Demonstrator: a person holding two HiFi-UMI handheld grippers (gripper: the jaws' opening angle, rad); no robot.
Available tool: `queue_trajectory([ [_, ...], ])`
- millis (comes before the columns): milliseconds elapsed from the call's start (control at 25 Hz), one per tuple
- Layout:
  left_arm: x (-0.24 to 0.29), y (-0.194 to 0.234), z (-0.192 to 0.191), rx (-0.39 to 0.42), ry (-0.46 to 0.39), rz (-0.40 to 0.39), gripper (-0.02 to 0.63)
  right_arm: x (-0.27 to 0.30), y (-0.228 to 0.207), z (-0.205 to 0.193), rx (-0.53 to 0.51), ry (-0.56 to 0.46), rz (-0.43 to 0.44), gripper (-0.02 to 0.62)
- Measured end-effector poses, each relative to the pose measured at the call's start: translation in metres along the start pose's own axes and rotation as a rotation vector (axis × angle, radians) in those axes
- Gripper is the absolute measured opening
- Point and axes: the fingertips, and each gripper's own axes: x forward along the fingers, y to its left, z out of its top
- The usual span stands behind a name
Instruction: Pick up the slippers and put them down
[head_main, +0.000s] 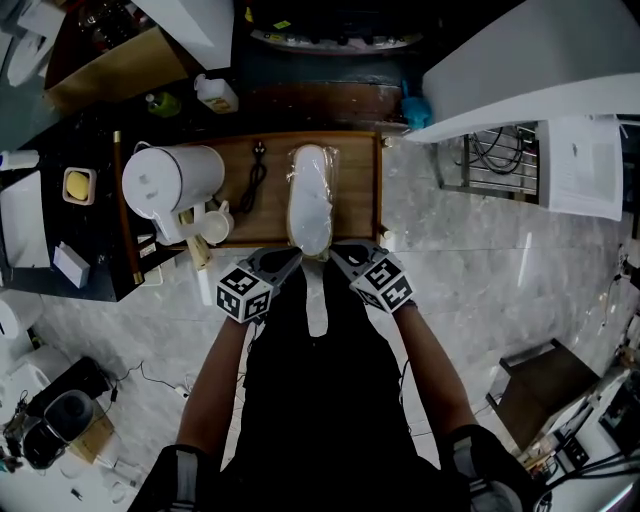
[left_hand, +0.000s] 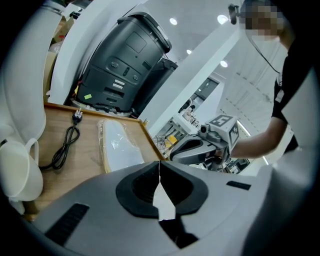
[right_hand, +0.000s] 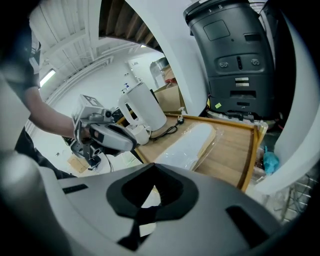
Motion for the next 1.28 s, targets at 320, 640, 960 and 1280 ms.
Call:
queue_trajectory([
  [320, 0.009, 0.022, -0.004, -0.042, 0.005, 0.024, 0.014, 0.016, -0.017, -0.006, 0.097, -0.033, 0.001, 0.008],
  [640, 0.018, 0.038, -0.007, -0.089, -0.004, 0.022, 0.015, 0.021, -0.028, -0.014, 0.178, -0.071, -0.001, 0.012],
  [960, 0.022, 0.05, -0.014, -0.102, 0.011, 0.018, 0.118, 0.034, -0.036, -0.016, 0.211, -0.08, -0.024, 0.082],
  [1280, 0.023, 0.063, -0.014, -0.113, 0.011, 0.015, 0.158, 0.042, -0.047, -0.016, 0.215, -0.101, -0.078, 0.203],
])
